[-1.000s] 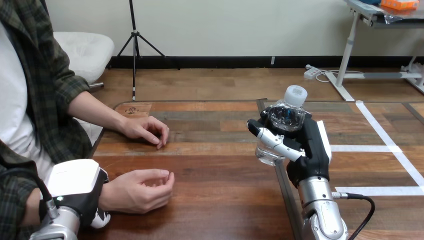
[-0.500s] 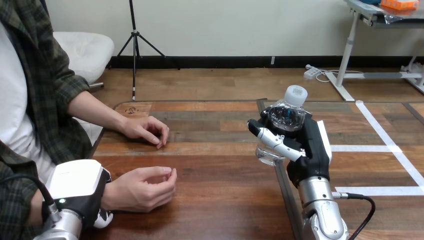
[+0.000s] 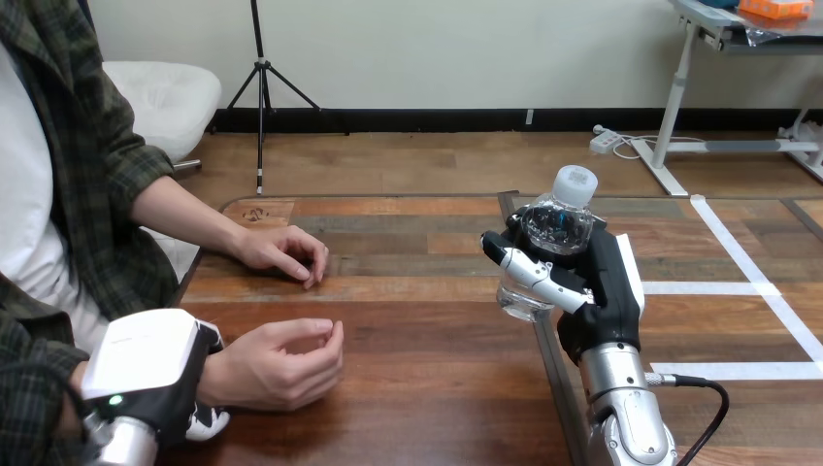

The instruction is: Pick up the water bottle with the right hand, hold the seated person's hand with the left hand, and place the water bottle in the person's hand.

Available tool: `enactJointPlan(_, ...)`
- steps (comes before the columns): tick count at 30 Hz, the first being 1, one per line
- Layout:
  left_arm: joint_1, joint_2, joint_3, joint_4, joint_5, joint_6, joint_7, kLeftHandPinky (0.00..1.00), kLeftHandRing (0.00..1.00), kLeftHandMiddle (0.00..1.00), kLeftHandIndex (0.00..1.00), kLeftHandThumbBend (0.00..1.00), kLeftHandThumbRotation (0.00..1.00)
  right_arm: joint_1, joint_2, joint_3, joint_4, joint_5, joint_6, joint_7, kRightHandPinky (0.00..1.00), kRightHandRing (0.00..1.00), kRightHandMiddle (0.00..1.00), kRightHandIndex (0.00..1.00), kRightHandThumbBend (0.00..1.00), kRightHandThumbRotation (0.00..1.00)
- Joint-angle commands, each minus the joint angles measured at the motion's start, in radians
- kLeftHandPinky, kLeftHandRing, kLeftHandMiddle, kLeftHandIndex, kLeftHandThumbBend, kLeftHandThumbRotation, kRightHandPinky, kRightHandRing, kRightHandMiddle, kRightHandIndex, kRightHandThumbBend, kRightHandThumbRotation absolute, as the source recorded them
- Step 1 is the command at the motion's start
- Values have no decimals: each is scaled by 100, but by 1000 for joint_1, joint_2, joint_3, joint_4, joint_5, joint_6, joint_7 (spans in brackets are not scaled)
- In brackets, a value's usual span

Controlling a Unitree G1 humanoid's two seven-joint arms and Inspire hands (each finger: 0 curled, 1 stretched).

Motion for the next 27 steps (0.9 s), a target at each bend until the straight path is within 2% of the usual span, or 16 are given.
enactJointPlan(1,-11,-37,13,27,-57,-107,122,36,41,46,48,88,0,-72,-8,-9,-81,3,-14,0,44,43,41,38,66,0)
enactJointPlan(3,-8,-45,22,42,-86,-160,179,36,41,45,47,90,0,-73,-7,-10,-82,4,-11,0,44,43,41,38,66,0)
enactJointPlan(10,-9,-67,29,75,-135,-275,304,33,38,43,45,90,0,-72,-7,-9,-87,2,-5,-7,43,42,41,38,67,0)
enactJointPlan(12,-16,-77,32,100,-152,-333,356,32,37,42,44,91,0,-73,-9,-9,-82,0,-11,-6,44,42,41,38,67,0)
enactJointPlan(16,-27,-90,33,137,-176,-415,421,30,35,40,43,92,0,-77,-9,-12,-76,8,-12,2,44,43,41,38,67,0)
enactJointPlan(20,-32,-103,30,149,-174,-432,450,29,33,39,42,92,0,-78,-12,-10,-73,-4,-16,-11,44,43,41,38,68,0)
enactJointPlan(22,-40,-105,25,165,-163,-468,494,28,33,38,42,92,0,-78,-13,-9,-75,-6,-11,-14,44,43,41,38,68,0)
enactJointPlan(25,-35,-129,24,142,-172,-451,487,28,32,38,41,92,0,-77,-14,-7,-77,-13,-15,-21,44,43,41,38,68,0)
enactJointPlan(27,-36,-139,20,135,-167,-460,504,27,32,38,41,91,0,-78,-14,-8,-79,-9,-11,-18,44,42,41,38,68,0)
